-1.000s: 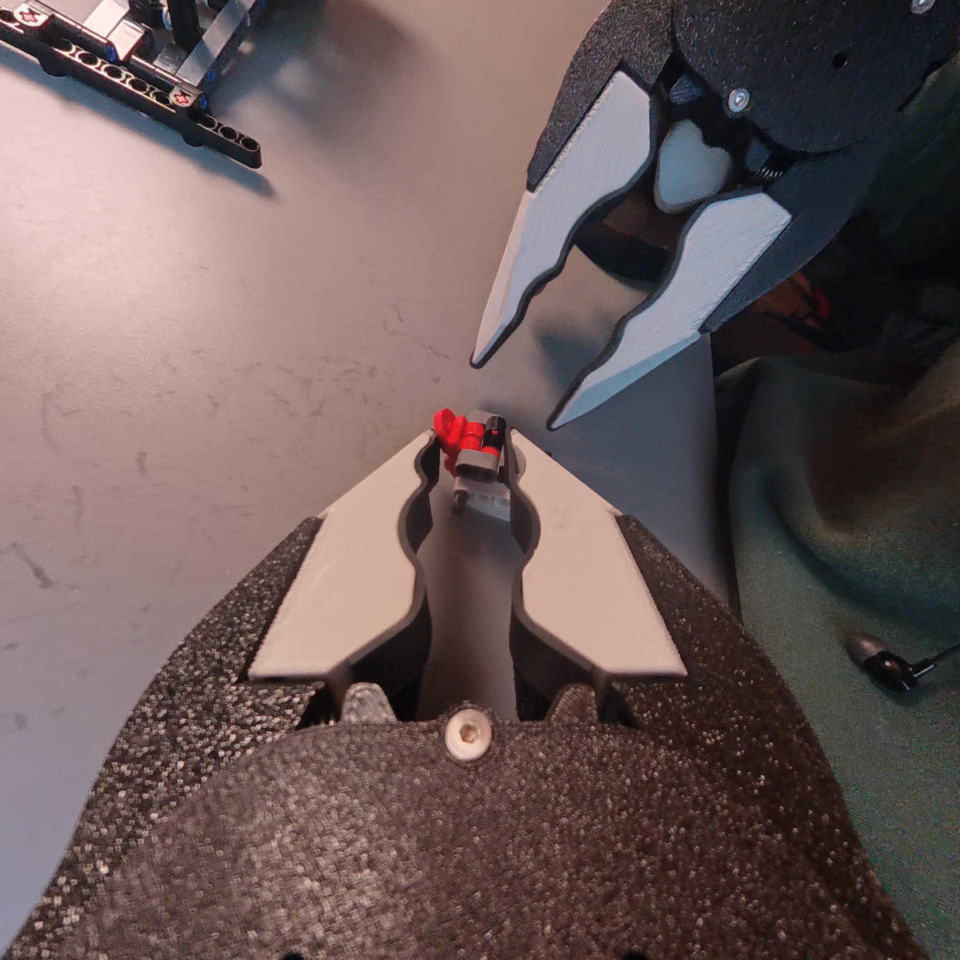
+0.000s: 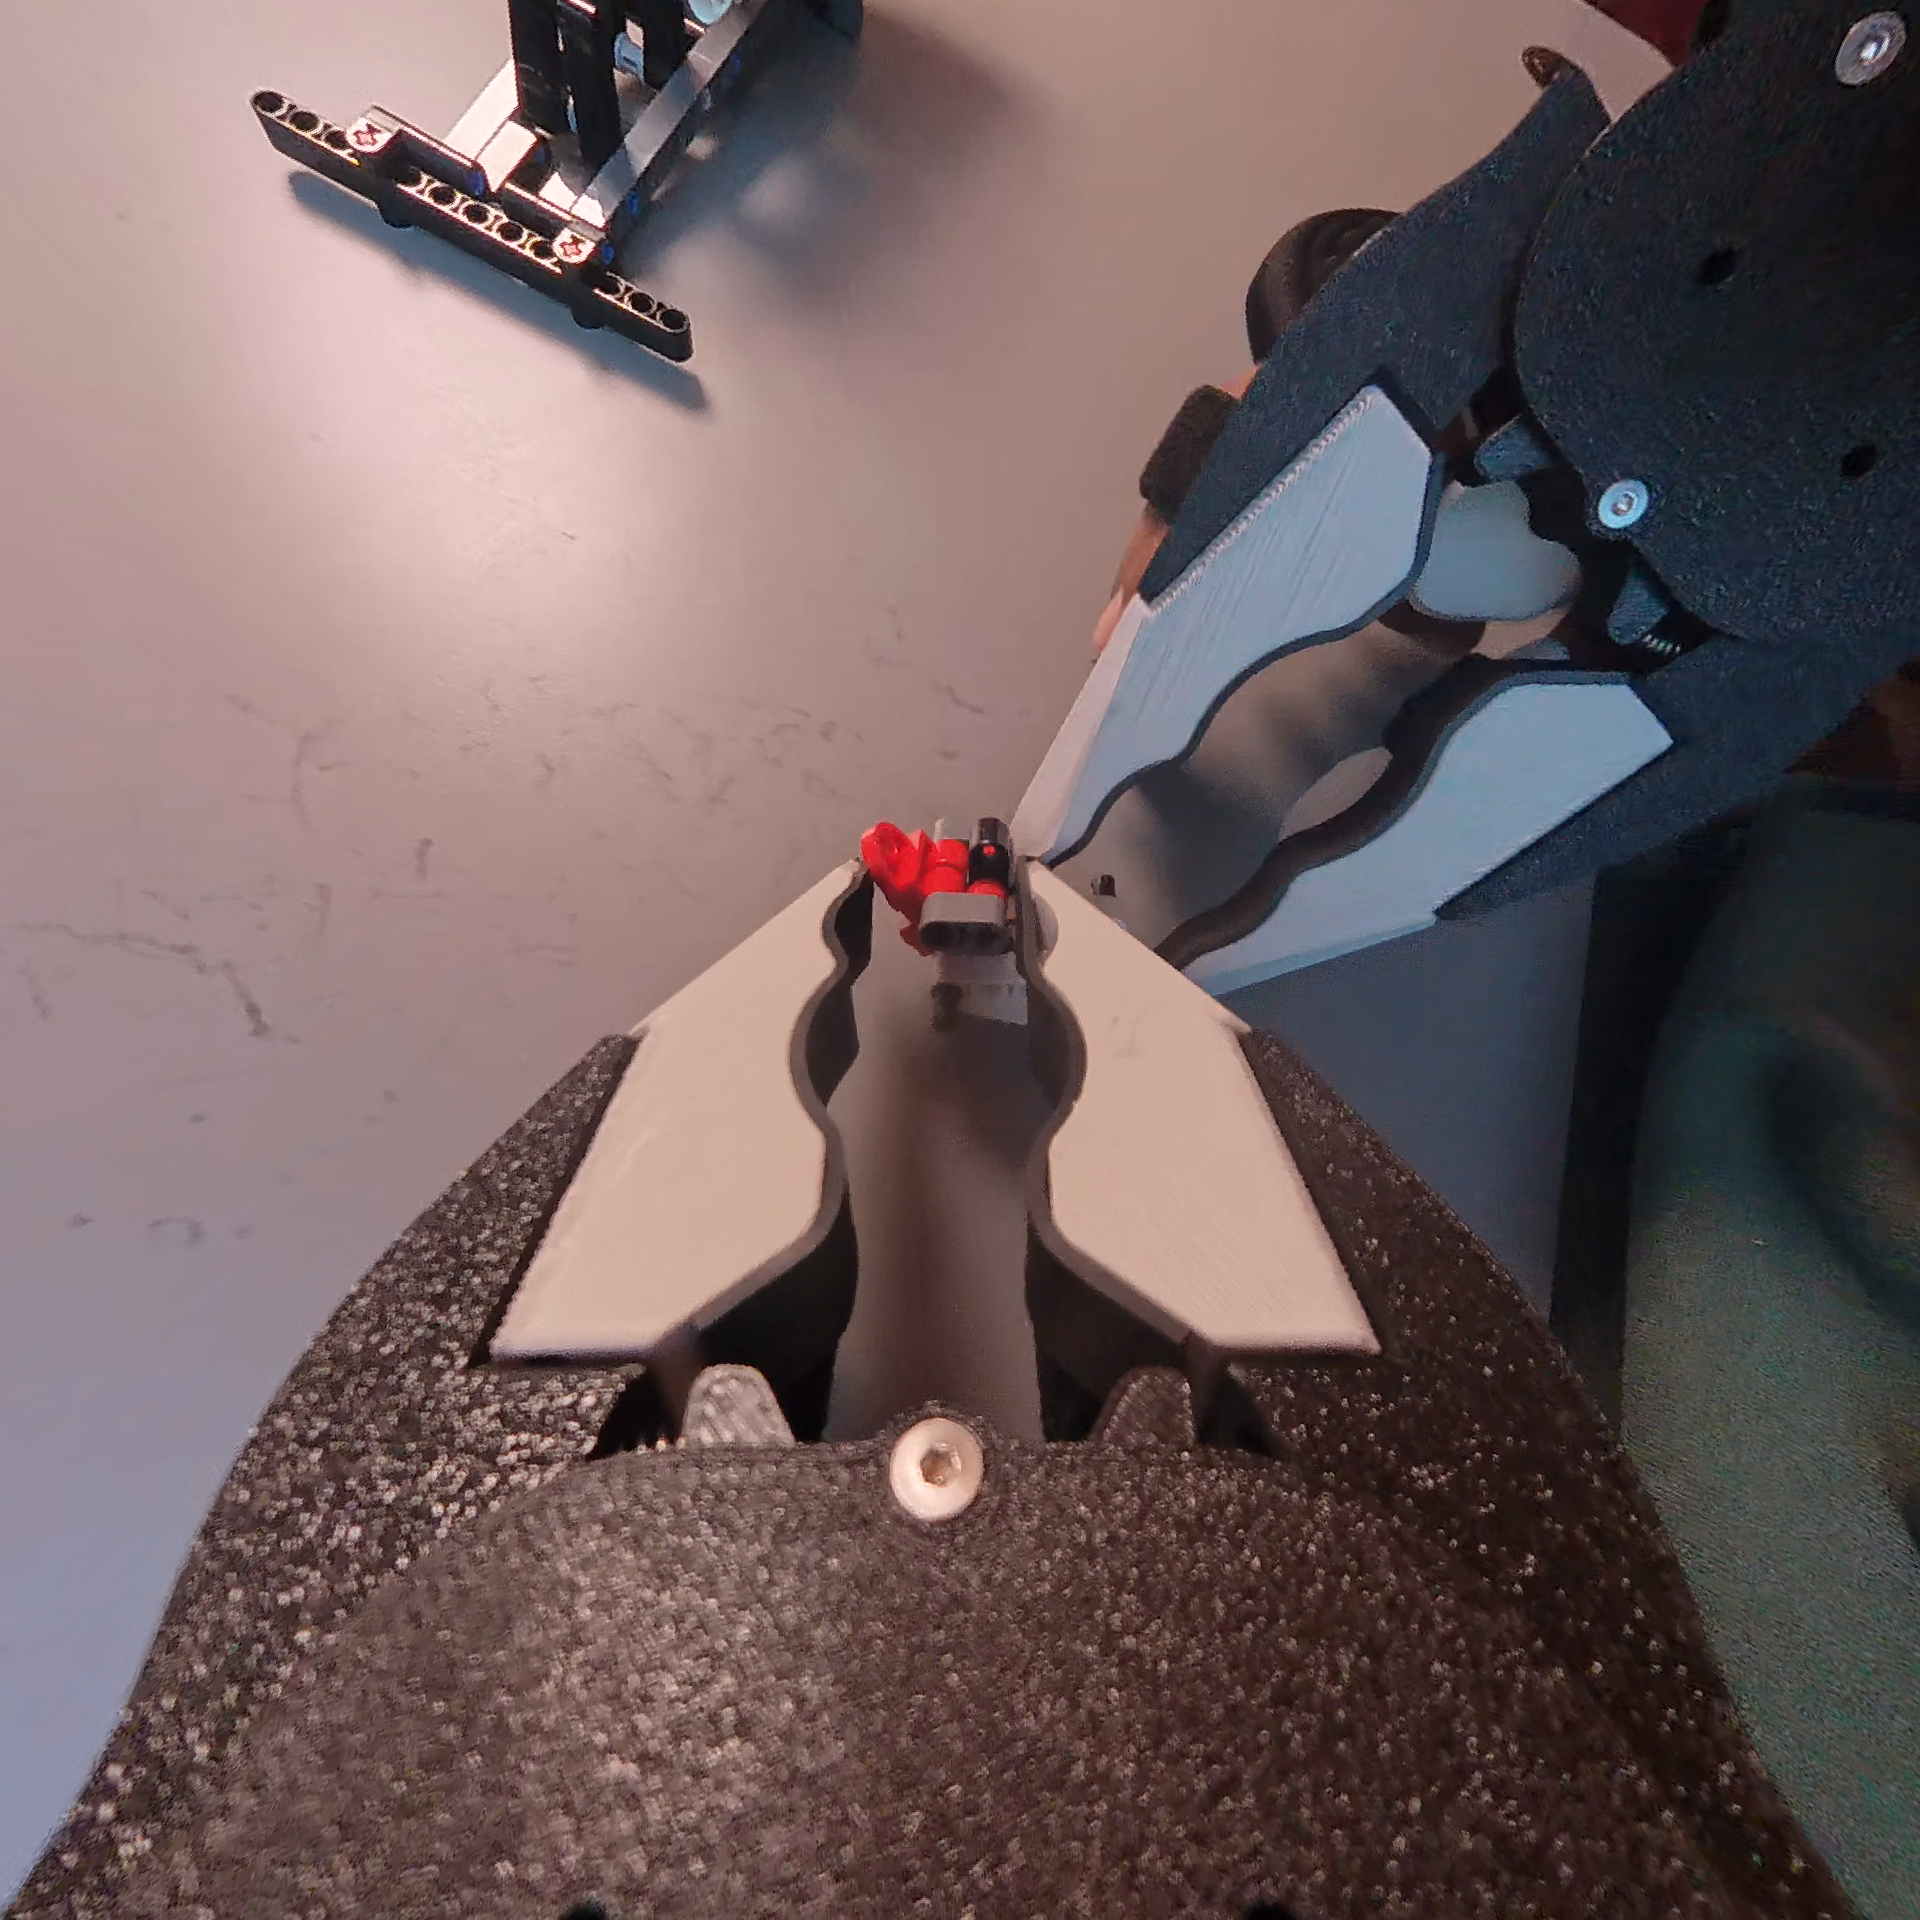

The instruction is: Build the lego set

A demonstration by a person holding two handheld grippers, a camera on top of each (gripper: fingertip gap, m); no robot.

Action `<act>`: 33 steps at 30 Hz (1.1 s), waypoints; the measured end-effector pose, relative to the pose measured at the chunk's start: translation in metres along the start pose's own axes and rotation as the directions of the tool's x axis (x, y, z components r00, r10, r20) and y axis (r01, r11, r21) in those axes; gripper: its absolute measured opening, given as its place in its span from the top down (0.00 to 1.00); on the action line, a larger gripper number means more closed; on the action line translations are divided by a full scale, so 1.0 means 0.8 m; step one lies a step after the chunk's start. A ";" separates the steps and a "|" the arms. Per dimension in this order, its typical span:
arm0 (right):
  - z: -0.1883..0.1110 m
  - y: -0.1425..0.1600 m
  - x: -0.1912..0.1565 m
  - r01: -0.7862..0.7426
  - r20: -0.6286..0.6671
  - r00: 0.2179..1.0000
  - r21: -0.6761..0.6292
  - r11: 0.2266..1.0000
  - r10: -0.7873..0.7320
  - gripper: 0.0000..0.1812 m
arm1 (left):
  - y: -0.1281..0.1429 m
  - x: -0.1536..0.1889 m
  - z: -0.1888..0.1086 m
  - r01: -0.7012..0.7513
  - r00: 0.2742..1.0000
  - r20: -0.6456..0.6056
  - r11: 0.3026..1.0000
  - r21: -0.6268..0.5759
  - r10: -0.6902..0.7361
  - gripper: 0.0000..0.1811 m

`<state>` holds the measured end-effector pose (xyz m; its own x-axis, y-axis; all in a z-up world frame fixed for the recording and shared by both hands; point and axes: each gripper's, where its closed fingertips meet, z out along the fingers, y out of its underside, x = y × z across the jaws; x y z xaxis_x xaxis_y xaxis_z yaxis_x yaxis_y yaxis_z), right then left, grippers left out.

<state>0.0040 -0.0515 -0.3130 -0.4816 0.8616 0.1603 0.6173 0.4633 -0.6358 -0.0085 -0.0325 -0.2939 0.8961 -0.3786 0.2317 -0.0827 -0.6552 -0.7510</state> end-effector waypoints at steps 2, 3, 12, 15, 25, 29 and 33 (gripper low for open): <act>-0.002 0.001 0.002 0.087 0.031 0.996 -0.004 0.996 -0.087 0.83 | -0.002 0.003 -0.003 0.017 1.000 -0.022 1.000 0.008 -0.017 0.84; -0.002 0.001 0.003 0.140 0.041 0.989 -0.002 0.990 -0.140 0.83 | -0.003 0.004 -0.005 0.027 0.999 -0.036 1.000 0.011 -0.027 0.83; -0.009 0.001 0.006 0.595 0.110 0.793 0.075 0.800 -0.600 0.83 | 0.001 0.016 -0.026 -0.044 0.973 -0.230 0.998 -0.040 0.033 0.75; -0.010 0.001 0.007 0.696 0.137 0.699 0.099 0.711 -0.702 0.83 | -0.001 0.024 -0.030 -0.135 0.935 -0.333 0.991 -0.024 0.120 0.77; -0.012 0.004 0.009 0.756 0.172 0.600 0.197 0.624 -0.782 0.83 | 0.008 0.016 -0.022 -0.247 0.922 -0.322 0.967 -0.057 0.216 0.88; -0.012 0.007 0.016 0.763 0.164 0.590 0.210 0.612 -0.791 0.85 | 0.014 0.019 -0.021 -0.229 0.915 -0.355 0.972 -0.060 0.194 0.85; -0.014 0.009 0.021 0.759 0.177 0.591 0.208 0.617 -0.787 0.83 | 0.008 0.011 -0.023 -0.212 0.916 -0.357 0.976 -0.042 0.184 0.84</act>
<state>0.0074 -0.0315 -0.3067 -0.8806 0.1084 0.4613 -0.1139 0.8965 -0.4281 -0.0095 -0.0516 -0.2852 0.6498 -0.7005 0.2950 -0.2888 -0.5866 -0.7567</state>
